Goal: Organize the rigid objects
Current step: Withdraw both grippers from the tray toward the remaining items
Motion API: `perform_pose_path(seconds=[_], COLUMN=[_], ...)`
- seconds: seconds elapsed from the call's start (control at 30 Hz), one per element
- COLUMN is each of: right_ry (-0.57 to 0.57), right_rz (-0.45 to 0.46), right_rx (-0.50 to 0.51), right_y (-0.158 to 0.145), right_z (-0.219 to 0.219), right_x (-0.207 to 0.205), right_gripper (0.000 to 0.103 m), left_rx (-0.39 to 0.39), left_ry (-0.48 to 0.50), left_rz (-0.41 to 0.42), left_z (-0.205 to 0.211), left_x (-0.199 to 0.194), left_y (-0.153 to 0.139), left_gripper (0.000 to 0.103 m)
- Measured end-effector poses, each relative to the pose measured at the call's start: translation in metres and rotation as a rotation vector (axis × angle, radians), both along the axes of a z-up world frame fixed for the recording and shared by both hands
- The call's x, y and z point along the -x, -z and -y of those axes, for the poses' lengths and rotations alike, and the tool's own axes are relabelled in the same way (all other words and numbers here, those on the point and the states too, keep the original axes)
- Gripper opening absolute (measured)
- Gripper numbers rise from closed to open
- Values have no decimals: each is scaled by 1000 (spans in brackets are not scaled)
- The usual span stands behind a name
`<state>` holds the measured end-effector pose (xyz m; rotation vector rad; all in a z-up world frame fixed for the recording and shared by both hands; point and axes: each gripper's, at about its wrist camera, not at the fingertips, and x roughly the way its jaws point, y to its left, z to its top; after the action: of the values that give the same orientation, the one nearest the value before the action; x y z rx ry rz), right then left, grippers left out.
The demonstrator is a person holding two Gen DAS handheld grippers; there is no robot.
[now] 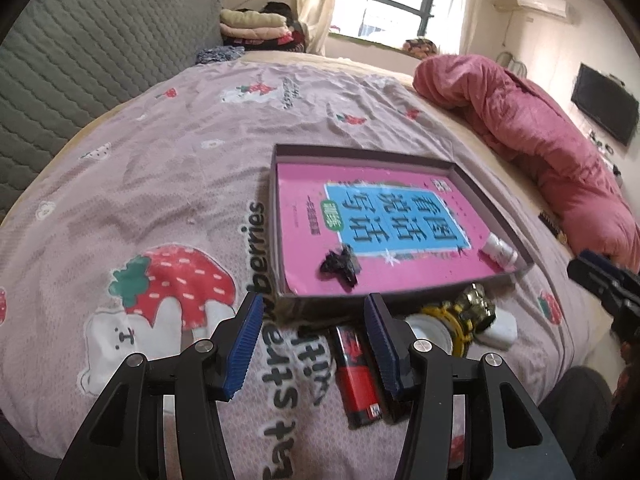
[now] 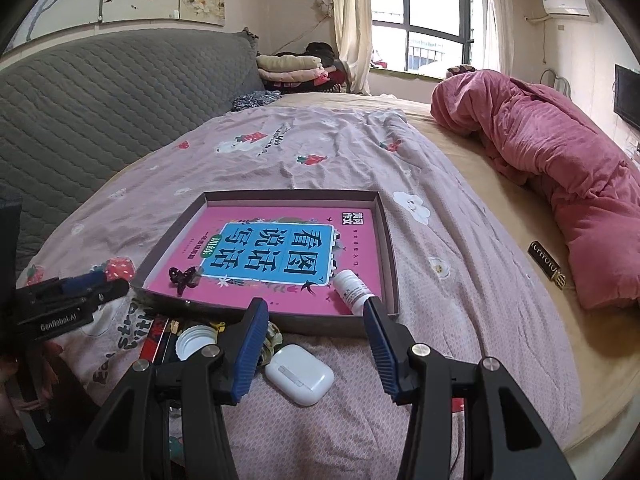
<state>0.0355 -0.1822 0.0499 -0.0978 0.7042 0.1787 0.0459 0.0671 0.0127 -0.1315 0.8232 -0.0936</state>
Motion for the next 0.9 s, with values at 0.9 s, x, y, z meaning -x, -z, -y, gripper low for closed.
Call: perform_pose_path(seconds=[0.9], right_ry=[-41], right_rz=[-40], right_rx=[-16], right_y=[12], right_z=[6], right_x=[19], right_gripper=[50], left_rx=[-49], left_ry=[19], left_rz=[-93], left_z=[14], left_x=[33], left_y=[10], left_gripper=[54])
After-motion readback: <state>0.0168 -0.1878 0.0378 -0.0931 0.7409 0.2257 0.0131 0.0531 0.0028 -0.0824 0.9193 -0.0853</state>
